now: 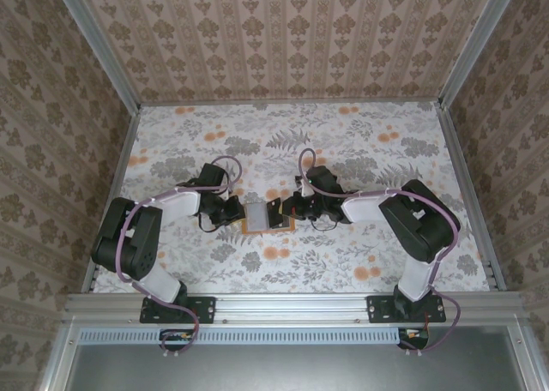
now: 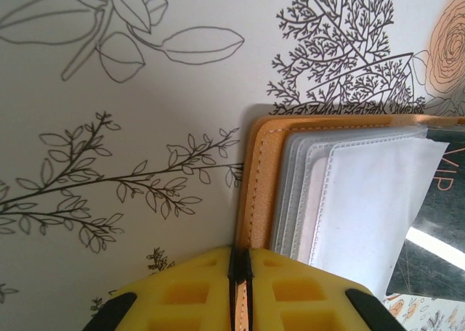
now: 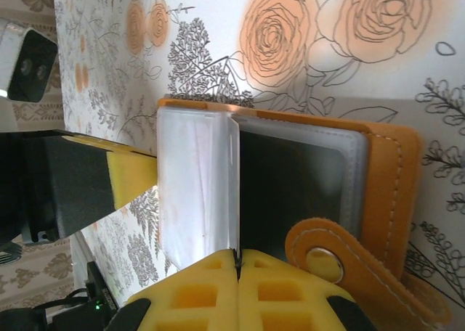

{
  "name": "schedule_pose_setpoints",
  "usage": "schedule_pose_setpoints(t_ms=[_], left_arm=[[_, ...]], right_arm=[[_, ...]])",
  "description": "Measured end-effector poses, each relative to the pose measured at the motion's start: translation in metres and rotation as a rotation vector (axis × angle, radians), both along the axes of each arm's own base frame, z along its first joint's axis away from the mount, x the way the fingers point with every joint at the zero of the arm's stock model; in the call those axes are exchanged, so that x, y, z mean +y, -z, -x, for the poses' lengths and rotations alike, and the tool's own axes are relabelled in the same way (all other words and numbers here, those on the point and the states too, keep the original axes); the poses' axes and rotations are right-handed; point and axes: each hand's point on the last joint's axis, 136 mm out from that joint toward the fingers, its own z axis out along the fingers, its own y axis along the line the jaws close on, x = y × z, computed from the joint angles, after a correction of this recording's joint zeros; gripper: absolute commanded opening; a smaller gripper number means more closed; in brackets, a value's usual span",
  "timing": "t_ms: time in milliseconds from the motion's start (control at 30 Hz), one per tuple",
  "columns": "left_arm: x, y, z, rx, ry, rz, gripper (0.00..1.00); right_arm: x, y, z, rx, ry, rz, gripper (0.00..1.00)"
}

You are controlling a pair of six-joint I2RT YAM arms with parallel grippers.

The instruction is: Put the credit cards into the card holder

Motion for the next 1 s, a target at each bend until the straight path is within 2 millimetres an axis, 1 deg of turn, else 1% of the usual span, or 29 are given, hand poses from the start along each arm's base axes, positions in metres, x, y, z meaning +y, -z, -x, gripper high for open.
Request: schedule_pose_setpoints(t_ms=[567, 800, 1000], left_arm=[[0.0, 0.0, 0.0, 0.0, 0.0, 0.0, 0.12], [0.0, 0.0, 0.0, 0.001, 0.0, 0.0, 0.12], [0.0, 0.0, 0.0, 0.0, 0.0, 0.0, 0.12]], right_arm=[[0.013, -0.013, -0.001, -0.018, -0.024, -0.036, 0.0], [0.015, 0.002, -0.002, 0.005, -0.023, -0.023, 0.0], [0.016, 0.002, -0.002, 0.003, -0.023, -0.026, 0.0]])
